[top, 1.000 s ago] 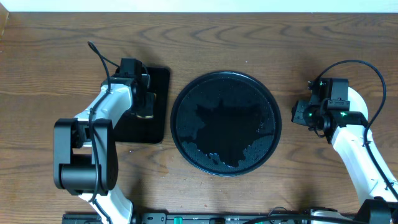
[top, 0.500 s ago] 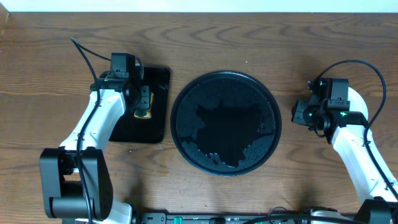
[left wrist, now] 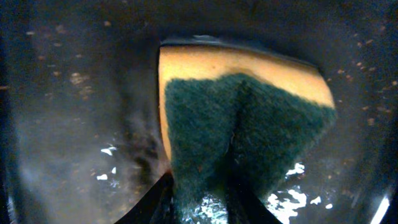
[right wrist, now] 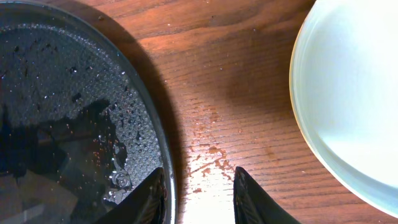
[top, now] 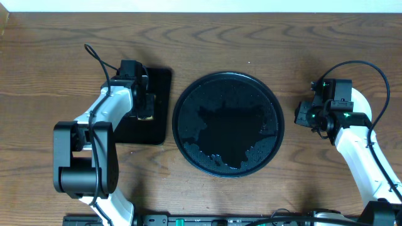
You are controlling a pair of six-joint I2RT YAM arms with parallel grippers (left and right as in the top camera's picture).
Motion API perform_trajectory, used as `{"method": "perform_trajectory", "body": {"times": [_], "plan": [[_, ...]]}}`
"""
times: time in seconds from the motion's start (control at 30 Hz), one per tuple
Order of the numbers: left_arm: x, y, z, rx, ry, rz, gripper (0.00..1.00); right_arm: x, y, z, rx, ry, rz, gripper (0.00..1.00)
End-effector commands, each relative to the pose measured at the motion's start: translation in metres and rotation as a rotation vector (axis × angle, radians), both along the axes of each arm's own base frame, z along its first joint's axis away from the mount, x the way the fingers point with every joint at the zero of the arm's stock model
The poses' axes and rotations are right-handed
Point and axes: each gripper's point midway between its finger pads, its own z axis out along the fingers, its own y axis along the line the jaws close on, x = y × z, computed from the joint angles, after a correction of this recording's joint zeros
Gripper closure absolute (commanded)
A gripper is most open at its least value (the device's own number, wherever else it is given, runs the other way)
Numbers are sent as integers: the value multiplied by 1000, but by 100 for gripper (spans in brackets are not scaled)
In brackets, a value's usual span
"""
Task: Clean dirty plates on tray and stack at the side
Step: 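Lower the sponge onto the small black tray and open left gripper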
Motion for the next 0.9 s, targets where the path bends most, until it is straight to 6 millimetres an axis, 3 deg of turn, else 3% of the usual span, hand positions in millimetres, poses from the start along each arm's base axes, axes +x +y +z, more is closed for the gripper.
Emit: {"method": "perform_trajectory", "body": {"times": [0.0,0.17,0.33,0.37,0.47,0.53,0.67,0.87], "plan": [[-20,3,-33,10,114,14,73,3,1,8,-13,-22,12,67],[-20,3,-24,9,103,18,78,2,1,8,-13,-19,12,67],[-7,3,13,5,-8,18,79,2,1,8,-13,-19,12,67],[-5,3,20,4,-30,18,78,2,1,8,-13,-19,12,67],[2,2,45,1,-109,19,62,2,1,8,-13,-19,12,67],[5,2,56,-7,-145,40,60,2,1,8,-13,-19,12,67],[9,1,59,-19,-163,49,58,2,1,8,-13,-19,12,67],[20,-8,44,-68,-166,34,58,2,1,8,-13,-19,12,68]]}}
